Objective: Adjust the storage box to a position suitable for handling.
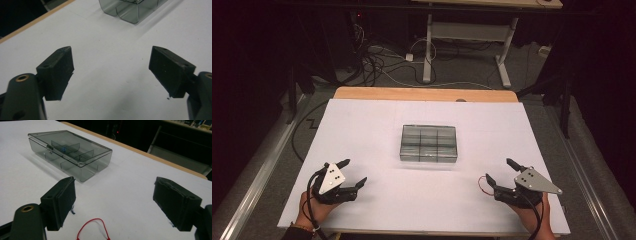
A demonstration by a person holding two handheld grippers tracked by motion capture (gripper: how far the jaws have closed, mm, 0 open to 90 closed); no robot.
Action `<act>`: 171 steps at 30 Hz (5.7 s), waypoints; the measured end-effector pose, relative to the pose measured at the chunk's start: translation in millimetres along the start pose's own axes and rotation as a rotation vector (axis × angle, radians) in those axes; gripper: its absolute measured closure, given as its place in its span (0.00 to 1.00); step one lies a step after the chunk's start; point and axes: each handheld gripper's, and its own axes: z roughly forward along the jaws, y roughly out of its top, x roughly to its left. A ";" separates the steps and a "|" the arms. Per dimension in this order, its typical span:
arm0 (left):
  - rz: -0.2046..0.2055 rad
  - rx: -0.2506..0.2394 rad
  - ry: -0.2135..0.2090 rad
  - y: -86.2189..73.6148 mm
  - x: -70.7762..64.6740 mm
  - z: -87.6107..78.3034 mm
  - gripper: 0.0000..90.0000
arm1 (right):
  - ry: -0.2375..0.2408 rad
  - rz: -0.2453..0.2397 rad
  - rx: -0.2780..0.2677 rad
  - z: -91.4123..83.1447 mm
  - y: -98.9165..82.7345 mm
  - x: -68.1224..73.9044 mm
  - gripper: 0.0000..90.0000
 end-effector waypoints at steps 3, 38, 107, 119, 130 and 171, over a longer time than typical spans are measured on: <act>-0.010 -0.005 -0.009 0.9 1.4 1.3 0.29 | 0.000 -0.004 0.014 1.0 -2.8 -1.2 0.27; -0.122 0.170 -0.163 65.8 19.3 113.8 0.96 | 0.066 -0.067 0.363 142.0 36.7 6.5 1.00; -0.004 0.263 -0.196 67.5 -4.5 118.7 0.97 | 0.149 -0.240 0.451 141.5 30.9 42.8 1.00; 0.014 0.265 -0.205 66.2 -14.2 112.0 0.97 | 0.156 -0.241 0.451 129.4 27.1 45.8 1.00; 0.030 0.227 -0.171 69.4 -15.6 103.7 0.97 | 0.161 -0.183 0.397 121.6 29.4 40.3 1.00; 0.128 -0.058 -0.075 57.2 -15.7 31.8 0.27 | 0.173 -0.059 -0.053 52.1 43.4 33.4 0.25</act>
